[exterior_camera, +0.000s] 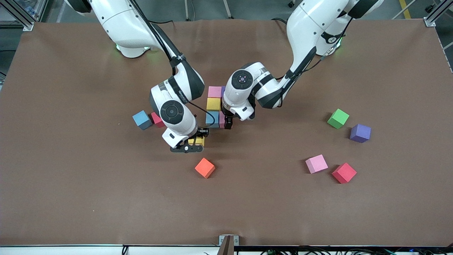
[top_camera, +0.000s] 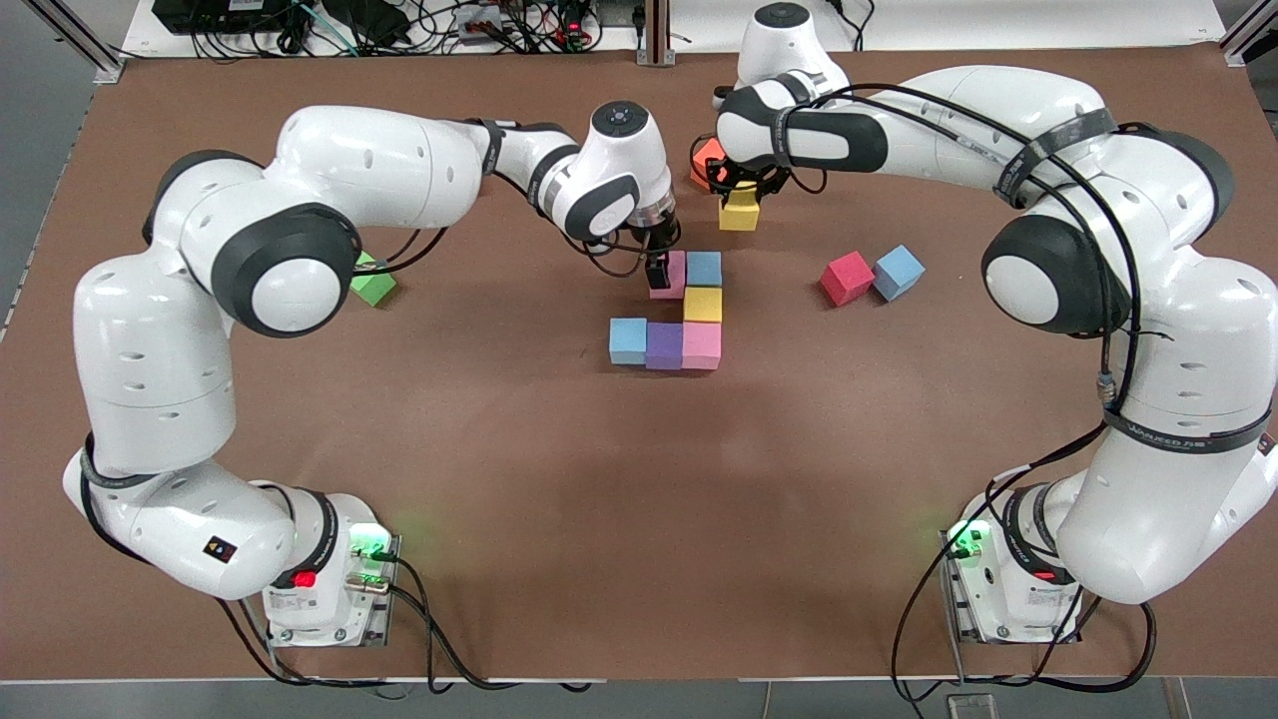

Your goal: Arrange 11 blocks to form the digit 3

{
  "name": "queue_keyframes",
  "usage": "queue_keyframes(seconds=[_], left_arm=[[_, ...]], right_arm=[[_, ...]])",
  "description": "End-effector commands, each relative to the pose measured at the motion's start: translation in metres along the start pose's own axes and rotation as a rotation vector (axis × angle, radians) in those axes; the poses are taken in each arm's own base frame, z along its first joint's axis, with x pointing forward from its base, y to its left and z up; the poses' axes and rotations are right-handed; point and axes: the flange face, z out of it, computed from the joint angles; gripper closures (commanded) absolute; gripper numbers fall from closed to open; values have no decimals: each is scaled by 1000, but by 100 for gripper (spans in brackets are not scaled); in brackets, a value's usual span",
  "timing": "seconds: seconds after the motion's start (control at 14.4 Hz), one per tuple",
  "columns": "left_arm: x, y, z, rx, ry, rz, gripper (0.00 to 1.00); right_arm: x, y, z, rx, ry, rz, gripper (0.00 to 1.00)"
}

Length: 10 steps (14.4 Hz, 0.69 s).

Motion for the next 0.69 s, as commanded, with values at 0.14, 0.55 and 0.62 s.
queue_keyframes(seconds=[0.14,0.55,0.62], left_arm=[[1,8,-36,-57,12,98,0],[51,66,-123,-90,89,262,0],[69,78,-136,-78,113,299,0]], right_arm=[[7,-21,12,5,2,-1,100],[4,-38,22,1,1,-25,100],[4,-41,25,0,0,-16,100]])
